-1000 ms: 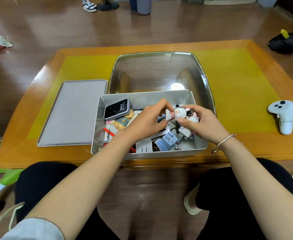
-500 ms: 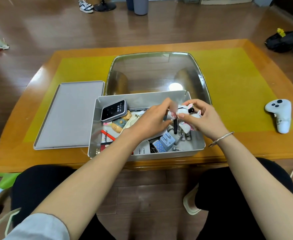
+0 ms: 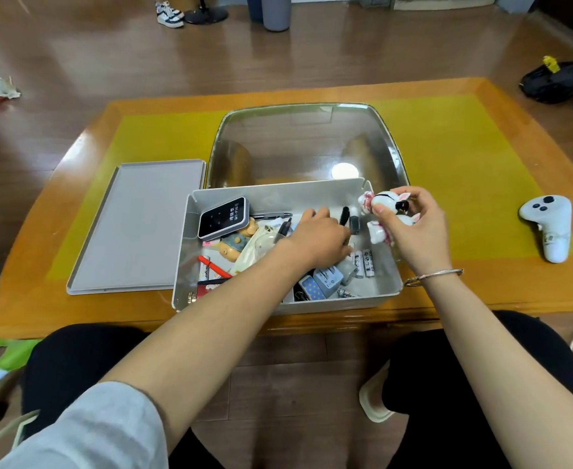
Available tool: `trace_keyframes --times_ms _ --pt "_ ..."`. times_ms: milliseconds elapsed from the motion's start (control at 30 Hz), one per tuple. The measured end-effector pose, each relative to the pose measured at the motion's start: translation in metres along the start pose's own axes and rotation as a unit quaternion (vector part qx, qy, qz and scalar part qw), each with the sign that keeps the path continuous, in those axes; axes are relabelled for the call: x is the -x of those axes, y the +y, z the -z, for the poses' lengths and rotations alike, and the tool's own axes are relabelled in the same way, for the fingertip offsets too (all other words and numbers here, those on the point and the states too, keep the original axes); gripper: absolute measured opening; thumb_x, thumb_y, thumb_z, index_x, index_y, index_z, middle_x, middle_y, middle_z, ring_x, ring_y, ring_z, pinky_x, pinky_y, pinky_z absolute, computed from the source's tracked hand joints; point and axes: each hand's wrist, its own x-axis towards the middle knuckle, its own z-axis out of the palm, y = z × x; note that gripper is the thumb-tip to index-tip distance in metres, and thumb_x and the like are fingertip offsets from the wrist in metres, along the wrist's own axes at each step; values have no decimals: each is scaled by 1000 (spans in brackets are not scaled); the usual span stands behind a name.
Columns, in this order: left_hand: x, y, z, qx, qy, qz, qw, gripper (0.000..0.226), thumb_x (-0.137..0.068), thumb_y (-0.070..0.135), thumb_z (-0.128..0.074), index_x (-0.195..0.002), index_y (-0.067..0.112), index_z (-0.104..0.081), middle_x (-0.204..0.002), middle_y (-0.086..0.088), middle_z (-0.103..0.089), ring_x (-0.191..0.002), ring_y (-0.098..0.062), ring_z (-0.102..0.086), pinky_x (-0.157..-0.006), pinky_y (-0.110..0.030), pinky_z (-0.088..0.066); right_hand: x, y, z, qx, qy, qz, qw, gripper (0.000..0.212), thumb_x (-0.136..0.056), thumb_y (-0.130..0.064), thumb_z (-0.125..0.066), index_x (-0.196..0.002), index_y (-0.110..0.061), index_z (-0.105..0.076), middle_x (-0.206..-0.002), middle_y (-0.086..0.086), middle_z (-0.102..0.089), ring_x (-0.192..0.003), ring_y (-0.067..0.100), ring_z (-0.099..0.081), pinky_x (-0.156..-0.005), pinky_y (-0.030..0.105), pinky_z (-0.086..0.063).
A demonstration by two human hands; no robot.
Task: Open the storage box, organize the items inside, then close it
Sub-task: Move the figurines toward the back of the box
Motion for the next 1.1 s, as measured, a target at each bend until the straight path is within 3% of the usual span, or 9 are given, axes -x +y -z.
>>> trace_keyframes --times_ms 100,200,333,500,600,733,833,967,1100 --pt "13 -10 8 39 93 40 994 26 -91 10 -50 -111 21 -63 -111 -6 -59 -111 -29 -48 -80 -34 -27 -1 0 4 -6 19 8 1000 26 -78 -17 -74 -99 -16 -59 -94 2 -62 -86 12 -56 -78 28 -47" --pt "37 -32 18 82 115 79 987 34 -84 0 -46 -106 24 -58 -110 -2 -60 -108 -27 -49 -78 -34 -22 -1 -1 4 -9 20 20 1000 26 -79 -18 -74 -99 -17 -58 -93 -4 -60 -85 8 -55 -76 18 -45" --pt "66 -63 24 130 115 123 977 38 -75 -9 -39 -90 25 -43 -81 6 -52 -97 -21 -37 -75 -34 -19 -1 -2 -2 -7 18 29 999 29 -79 -18 -73 -103 -10 -59 -97 1 -62 -87 12 -56 -77 21 -46" --pt "67 -75 28 124 77 126 981 34 -77 -6 -38 -86 25 -47 -106 3 -54 -112 -19 -31 -81 -33 -20 -3 2 -8 -1 6 23 1000 32 -78 -21 -74 -104 -9 -60 -104 10 -64 -94 17 -59 -80 27 -47" --pt "42 -58 22 166 93 57 980 27 -87 6 -45 -108 21 -52 -122 -5 -55 -119 -27 -41 -96 -37 -33 -6 6 -10 -9 10 16 1000 31 -77 -22 -75 -103 -11 -60 -104 11 -64 -93 18 -59 -80 28 -47" --pt "1 -39 7 152 -10 34 988 42 -96 26 -52 -137 21 -43 -136 -11 -46 -122 -31 -45 -102 -43 -38 -5 11 -19 -7 19 15 1000 33 -76 -27 -76 -101 -13 -61 -99 7 -65 -88 15 -59 -78 36 -50" --pt "-15 -41 -1 130 -61 58 988 39 -97 25 -52 -135 20 -48 -130 -15 -48 -118 -34 -50 -98 -43 -42 -2 14 -27 10 21 28 999 31 -74 -35 -76 -97 -22 -60 -86 -17 -62 -76 -2 -57 -68 17 -45" --pt "-8 -44 -2 154 -17 46 987 34 -93 7 -50 -127 11 -53 -121 -17 -53 -111 -34 -51 -90 -37 -41 -1 15 -30 27 21 42 999 30 -74 -43 -72 -97 -28 -58 -79 -30 -59 -73 -8 -55 -66 11 -42" --pt "21 -46 8 221 106 21 969 34 -92 1 -51 -125 6 -52 -122 -15 -55 -114 -31 -49 -96 -36 -38 -1 16 -29 26 32 54 998 31 -74 -48 -69 -97 -32 -56 -80 -34 -58 -72 -9 -55 -62 7 -40"
